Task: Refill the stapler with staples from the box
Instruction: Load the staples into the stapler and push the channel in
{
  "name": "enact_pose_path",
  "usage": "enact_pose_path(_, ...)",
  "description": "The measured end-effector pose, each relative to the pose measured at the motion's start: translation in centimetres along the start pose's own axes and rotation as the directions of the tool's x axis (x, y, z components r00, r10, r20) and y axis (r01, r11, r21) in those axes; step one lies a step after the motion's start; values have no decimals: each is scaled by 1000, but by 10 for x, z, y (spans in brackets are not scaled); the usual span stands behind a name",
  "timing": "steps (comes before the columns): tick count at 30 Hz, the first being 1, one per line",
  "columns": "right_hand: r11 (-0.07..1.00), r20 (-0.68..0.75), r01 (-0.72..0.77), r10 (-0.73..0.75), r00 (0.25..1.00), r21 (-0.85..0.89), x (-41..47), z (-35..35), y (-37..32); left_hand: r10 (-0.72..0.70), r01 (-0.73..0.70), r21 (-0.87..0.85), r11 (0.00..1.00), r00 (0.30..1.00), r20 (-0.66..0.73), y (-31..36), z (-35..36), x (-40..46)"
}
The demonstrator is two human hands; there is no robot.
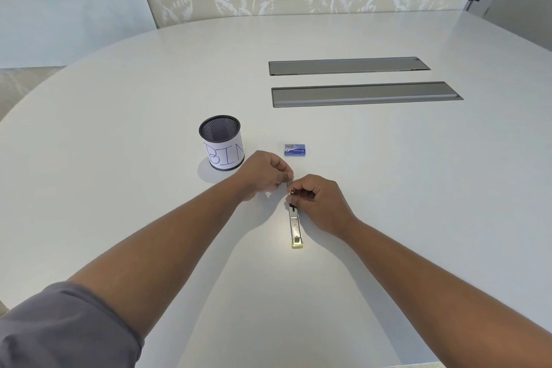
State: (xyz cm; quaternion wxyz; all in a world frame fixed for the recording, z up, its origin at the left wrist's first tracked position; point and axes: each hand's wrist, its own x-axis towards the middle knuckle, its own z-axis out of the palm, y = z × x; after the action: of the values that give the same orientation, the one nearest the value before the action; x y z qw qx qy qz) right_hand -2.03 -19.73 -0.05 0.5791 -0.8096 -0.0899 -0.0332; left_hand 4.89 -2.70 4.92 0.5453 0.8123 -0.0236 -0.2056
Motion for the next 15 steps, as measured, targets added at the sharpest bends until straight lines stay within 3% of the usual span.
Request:
enact_pose_path(4, 1000, -3, 6, -6, 1000, 3, 0, 0, -2, -18, 18, -59, 998, 1000, 2, 1, 1, 1)
enact_pose_path(15, 1000, -6, -10, 10, 1000, 11, 1, -1, 0, 71, -66, 157, 985, 997, -24, -2, 3, 1)
